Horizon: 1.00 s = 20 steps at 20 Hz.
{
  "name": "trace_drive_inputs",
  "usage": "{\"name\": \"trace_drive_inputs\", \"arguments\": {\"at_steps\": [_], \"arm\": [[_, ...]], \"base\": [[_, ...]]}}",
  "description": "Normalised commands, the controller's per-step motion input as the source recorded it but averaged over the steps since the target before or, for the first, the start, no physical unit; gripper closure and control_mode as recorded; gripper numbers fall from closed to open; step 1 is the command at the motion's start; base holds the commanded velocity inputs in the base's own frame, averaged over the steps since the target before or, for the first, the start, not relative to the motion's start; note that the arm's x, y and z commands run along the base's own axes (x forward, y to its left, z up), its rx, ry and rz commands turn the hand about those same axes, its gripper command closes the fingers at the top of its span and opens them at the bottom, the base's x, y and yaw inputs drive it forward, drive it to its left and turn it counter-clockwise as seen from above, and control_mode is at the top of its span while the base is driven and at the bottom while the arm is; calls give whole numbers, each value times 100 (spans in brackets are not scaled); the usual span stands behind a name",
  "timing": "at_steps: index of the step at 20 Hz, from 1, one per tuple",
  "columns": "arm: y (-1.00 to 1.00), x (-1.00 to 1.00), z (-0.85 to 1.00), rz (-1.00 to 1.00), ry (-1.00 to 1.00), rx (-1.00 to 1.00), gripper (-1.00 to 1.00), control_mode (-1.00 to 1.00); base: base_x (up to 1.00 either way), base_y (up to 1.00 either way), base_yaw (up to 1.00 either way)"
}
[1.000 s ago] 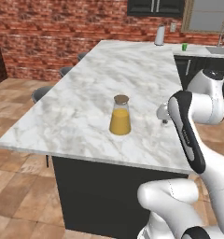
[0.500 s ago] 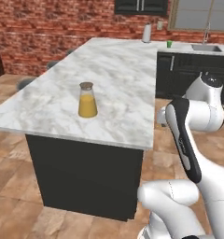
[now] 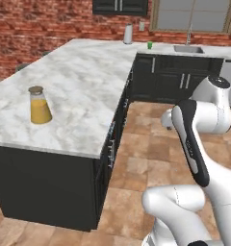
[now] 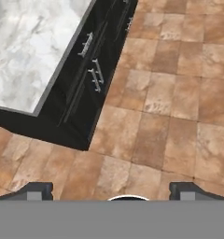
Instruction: Place the pitcher and cup on the dining counter for serving.
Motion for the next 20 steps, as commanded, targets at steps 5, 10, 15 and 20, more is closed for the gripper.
{"name": "trace_drive_inputs", "arguments": {"at_steps": [5, 10, 15, 20], "arm": [[0, 0, 0, 0, 0, 0, -100, 100], [0, 0, 0, 0, 0, 0, -100, 100], [0, 0, 0, 0, 0, 0, -100, 100], [0, 0, 0, 0, 0, 0, -100, 100]], "base": [[77, -100, -5], [100, -83, -9], [100, -32, -14], [100, -20, -12]]}}
